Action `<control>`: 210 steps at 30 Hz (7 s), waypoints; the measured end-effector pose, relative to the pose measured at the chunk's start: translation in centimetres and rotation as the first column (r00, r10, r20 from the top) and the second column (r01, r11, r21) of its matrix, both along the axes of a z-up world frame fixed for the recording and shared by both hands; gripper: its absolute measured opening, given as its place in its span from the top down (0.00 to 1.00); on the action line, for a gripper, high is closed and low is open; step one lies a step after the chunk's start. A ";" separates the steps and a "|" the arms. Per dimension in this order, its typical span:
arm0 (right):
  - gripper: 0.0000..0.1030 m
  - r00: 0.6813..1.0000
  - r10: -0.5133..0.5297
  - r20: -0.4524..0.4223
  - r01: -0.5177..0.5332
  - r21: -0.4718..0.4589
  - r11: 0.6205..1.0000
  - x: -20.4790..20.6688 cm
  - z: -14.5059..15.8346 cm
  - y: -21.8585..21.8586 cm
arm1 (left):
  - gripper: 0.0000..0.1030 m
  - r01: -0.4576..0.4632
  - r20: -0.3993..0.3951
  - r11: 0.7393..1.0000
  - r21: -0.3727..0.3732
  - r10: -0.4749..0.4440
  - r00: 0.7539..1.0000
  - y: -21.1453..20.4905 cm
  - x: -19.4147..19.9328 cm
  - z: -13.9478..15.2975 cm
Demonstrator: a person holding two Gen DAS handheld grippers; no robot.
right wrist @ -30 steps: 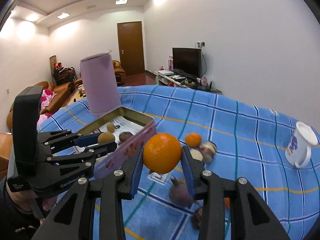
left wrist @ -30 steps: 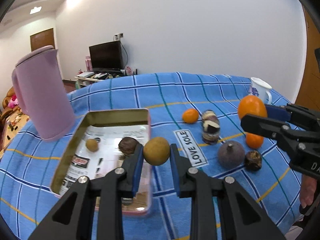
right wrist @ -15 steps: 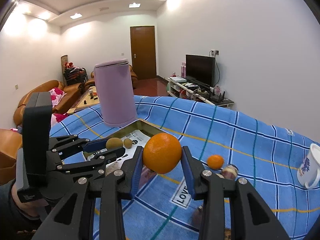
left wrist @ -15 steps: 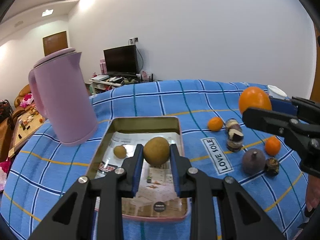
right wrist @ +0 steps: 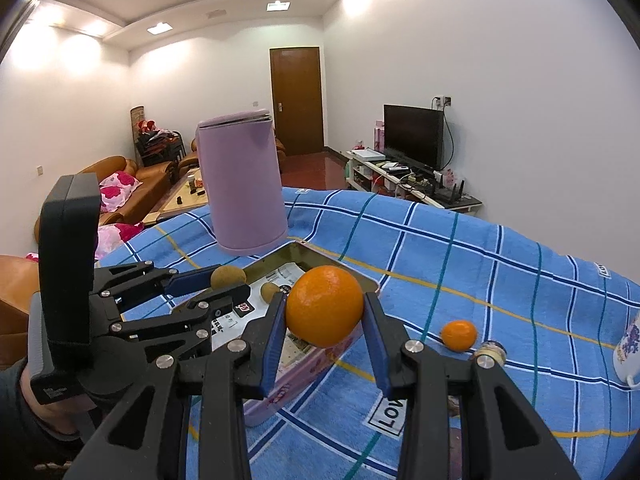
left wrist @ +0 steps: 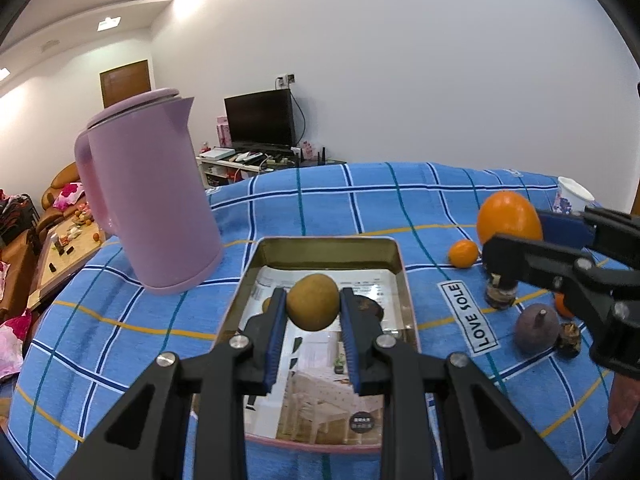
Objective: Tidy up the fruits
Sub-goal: 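Carry the orange and yellow fruit over the pink tin box with both tools, then open the right tool to drop the orange while the left tool releases its yellow fruit, then grasp the dark brown round fruit with the right tool while the left tool grasps the purple turnip, then lift and carry the brown fruit and purple turnip toward the pink tin with both tools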
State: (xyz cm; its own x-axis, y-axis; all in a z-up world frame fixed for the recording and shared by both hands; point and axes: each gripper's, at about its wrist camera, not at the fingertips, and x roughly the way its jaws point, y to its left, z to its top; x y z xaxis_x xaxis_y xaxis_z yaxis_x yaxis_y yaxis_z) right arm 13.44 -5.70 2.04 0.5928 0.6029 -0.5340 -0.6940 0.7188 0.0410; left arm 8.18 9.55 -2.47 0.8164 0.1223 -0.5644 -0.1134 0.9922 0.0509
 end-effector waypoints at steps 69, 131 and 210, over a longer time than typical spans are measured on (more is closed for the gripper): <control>0.61 0.985 0.098 -0.145 -0.114 -0.102 0.988 0.8 -6.5 6.7 | 0.74 -0.051 -0.125 0.999 0.001 0.051 0.991 3.8 2.2 -4.8; 0.42 0.973 -0.215 -0.089 0.206 -0.097 0.974 -3.0 -4.9 -11.5 | 0.33 0.125 -0.060 0.992 -0.016 -0.125 0.990 -6.6 -0.6 -1.4; 0.55 0.908 -0.403 -0.117 0.406 -0.004 0.914 -1.5 -6.9 -19.7 | 0.47 0.317 -0.108 0.941 -0.119 -0.329 0.938 -17.9 2.8 -4.5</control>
